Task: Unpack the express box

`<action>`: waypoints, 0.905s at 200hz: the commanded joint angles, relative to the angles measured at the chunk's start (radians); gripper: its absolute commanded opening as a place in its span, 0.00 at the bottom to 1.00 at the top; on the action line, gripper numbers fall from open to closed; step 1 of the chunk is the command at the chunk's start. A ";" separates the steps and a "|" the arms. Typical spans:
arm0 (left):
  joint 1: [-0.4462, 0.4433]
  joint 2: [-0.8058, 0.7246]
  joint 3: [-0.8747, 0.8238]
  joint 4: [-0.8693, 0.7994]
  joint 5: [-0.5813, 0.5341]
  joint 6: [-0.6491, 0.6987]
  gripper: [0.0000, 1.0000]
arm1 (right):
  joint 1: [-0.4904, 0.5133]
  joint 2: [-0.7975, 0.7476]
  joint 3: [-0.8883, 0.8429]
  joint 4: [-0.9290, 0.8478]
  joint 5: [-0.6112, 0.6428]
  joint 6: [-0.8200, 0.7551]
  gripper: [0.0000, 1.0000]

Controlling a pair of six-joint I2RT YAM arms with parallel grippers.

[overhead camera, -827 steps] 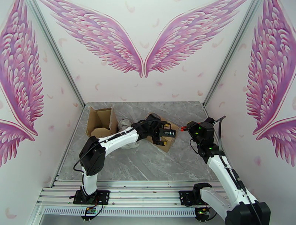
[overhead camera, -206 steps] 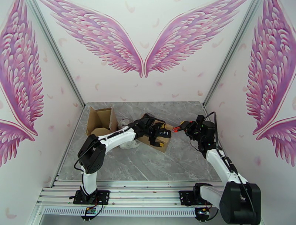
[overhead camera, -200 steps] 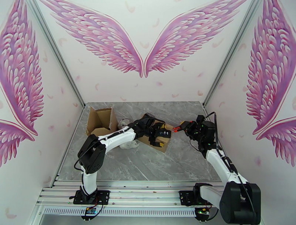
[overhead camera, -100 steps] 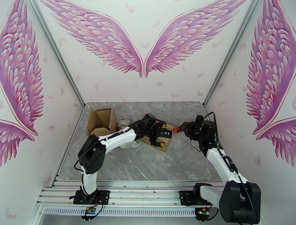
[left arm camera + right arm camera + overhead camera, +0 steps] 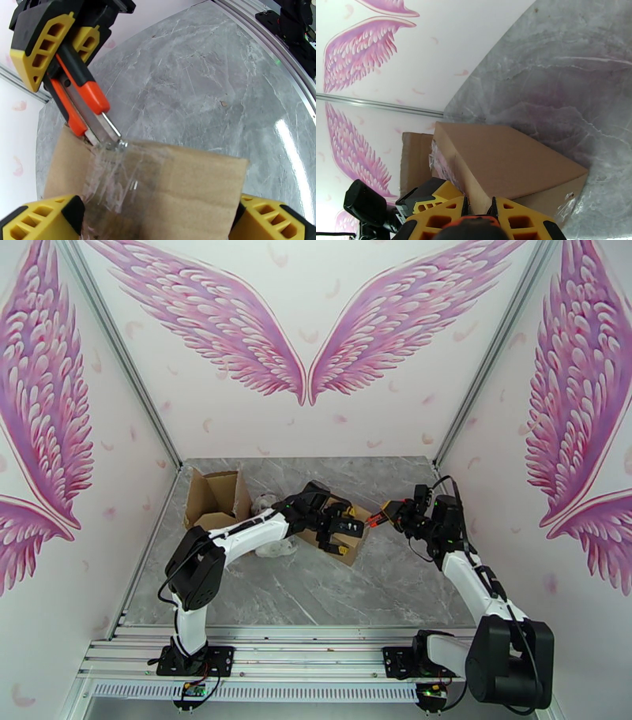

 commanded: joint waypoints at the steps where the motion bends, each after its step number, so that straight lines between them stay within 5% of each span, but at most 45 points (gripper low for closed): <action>1: 0.104 0.029 0.026 0.096 -0.232 0.076 0.99 | 0.038 0.016 -0.052 -0.406 -0.374 -0.091 0.00; 181: 0.137 0.084 0.111 -0.015 -0.234 0.177 0.94 | 0.031 0.060 -0.004 -0.629 -0.379 -0.254 0.00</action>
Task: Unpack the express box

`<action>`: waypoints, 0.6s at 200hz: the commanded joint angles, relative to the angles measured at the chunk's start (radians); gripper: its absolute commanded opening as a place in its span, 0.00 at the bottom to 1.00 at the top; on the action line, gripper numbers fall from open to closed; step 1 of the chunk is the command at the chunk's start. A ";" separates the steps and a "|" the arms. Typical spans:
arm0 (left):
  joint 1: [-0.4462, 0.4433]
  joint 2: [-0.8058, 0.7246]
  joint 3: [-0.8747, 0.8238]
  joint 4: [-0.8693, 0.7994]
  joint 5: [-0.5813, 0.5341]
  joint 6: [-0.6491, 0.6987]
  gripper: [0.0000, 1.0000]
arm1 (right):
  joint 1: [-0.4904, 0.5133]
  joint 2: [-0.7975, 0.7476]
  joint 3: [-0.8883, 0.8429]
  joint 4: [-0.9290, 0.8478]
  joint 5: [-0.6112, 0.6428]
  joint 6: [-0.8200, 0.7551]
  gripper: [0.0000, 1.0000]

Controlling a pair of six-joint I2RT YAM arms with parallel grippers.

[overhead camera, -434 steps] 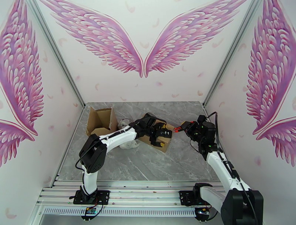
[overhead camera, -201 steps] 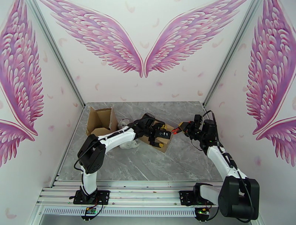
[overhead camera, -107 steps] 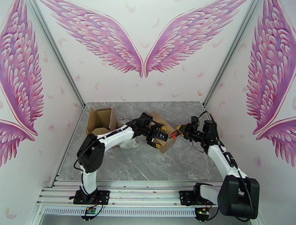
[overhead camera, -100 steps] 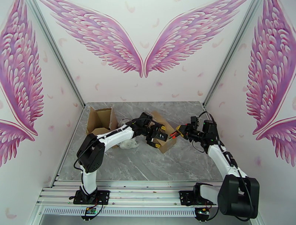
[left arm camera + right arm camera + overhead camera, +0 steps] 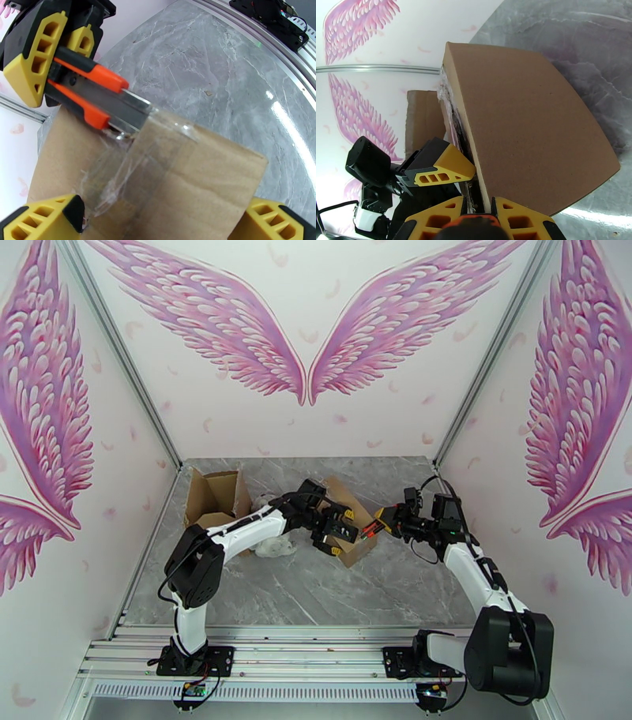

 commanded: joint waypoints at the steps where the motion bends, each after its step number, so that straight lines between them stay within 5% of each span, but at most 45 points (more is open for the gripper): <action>1: 0.109 0.065 0.070 0.088 -0.303 -0.001 0.94 | 0.044 0.009 -0.083 -0.386 -0.188 -0.091 0.00; 120: 0.147 0.115 0.191 0.092 -0.397 0.041 0.92 | 0.032 -0.132 -0.119 -0.423 -0.169 0.061 0.00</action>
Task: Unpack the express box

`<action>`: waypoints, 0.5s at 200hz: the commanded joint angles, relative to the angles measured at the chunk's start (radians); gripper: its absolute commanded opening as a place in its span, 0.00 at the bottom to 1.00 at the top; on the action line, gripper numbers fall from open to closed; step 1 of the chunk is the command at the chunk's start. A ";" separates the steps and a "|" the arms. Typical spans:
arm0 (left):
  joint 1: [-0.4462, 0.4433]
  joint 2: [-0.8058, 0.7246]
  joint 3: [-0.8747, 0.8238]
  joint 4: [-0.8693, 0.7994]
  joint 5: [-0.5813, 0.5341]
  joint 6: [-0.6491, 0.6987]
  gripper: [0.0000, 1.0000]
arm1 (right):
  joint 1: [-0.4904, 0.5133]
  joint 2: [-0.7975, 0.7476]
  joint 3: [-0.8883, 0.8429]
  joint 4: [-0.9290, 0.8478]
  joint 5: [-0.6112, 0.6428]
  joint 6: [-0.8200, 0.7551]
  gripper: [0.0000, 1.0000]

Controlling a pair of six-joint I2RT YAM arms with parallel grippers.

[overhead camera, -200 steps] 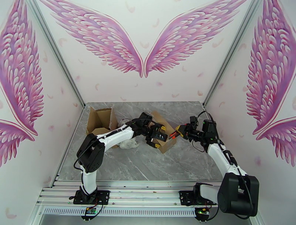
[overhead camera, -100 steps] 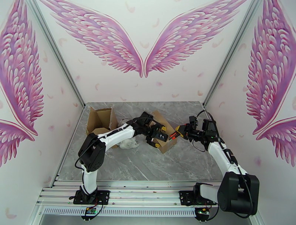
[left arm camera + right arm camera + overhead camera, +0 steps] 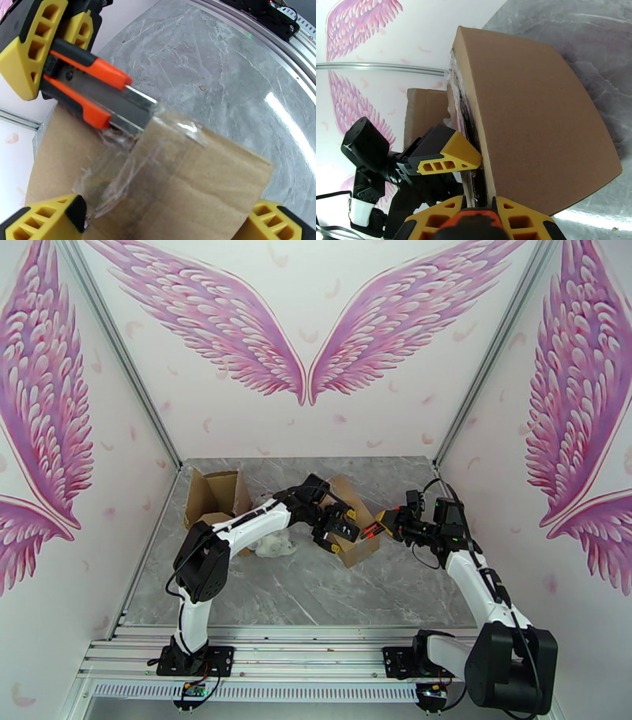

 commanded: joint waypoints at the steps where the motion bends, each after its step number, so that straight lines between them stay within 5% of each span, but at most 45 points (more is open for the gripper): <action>1: 0.139 0.057 0.077 0.213 -0.408 -0.058 0.92 | 0.033 -0.038 -0.070 -0.405 -0.192 0.045 0.00; 56: 0.066 0.040 0.080 0.162 -0.484 -0.247 0.89 | 0.033 -0.255 -0.095 -0.241 0.067 0.361 0.00; 100: 0.063 0.038 0.085 0.130 -0.498 -0.348 0.90 | 0.036 -0.314 -0.140 -0.270 0.122 0.318 0.00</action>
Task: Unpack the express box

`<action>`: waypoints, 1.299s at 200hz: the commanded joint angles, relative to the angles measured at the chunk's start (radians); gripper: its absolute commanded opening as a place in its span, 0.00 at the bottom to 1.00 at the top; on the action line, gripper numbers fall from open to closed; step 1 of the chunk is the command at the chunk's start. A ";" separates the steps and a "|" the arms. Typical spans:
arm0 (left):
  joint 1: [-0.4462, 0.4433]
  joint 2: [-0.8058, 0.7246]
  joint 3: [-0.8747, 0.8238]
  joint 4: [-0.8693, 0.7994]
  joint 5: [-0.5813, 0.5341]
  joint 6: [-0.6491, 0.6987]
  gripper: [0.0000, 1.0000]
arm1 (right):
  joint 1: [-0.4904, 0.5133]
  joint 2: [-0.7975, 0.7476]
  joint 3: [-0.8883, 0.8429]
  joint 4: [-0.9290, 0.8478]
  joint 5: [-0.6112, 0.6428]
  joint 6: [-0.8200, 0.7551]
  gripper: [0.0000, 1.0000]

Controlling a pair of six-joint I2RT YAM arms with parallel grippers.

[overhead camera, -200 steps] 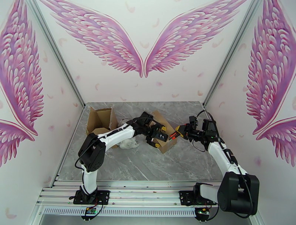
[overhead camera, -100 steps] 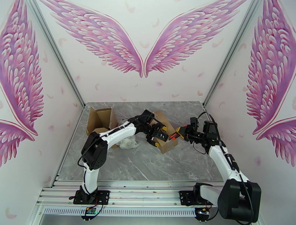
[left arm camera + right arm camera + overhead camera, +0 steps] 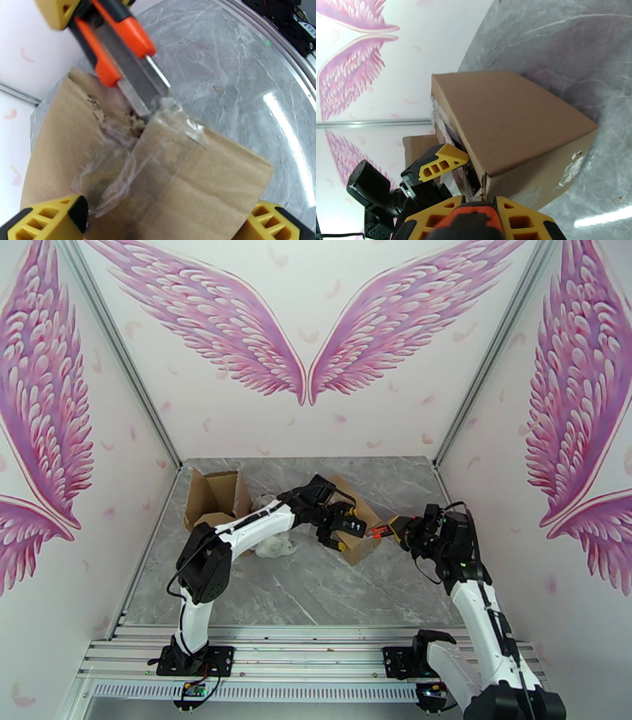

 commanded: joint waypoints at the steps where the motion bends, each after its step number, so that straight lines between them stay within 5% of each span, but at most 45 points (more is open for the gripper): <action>1: 0.098 0.031 0.057 0.122 -0.372 -0.154 0.90 | 0.035 -0.047 -0.034 -0.240 -0.172 0.004 0.00; 100: 0.014 0.058 0.155 0.023 -0.439 -0.287 0.90 | 0.063 -0.161 -0.182 -0.002 -0.109 0.247 0.00; 145: 0.003 0.054 0.171 -0.001 -0.395 -0.233 0.90 | 0.065 -0.091 -0.233 0.160 -0.230 0.256 0.00; 192: 0.074 0.015 0.095 -0.013 -0.231 0.015 0.93 | 0.063 0.008 -0.197 0.187 -0.427 0.148 0.00; 260: 0.148 0.029 0.129 -0.087 -0.150 0.141 0.94 | 0.044 0.050 -0.096 -0.143 -0.472 -0.156 0.00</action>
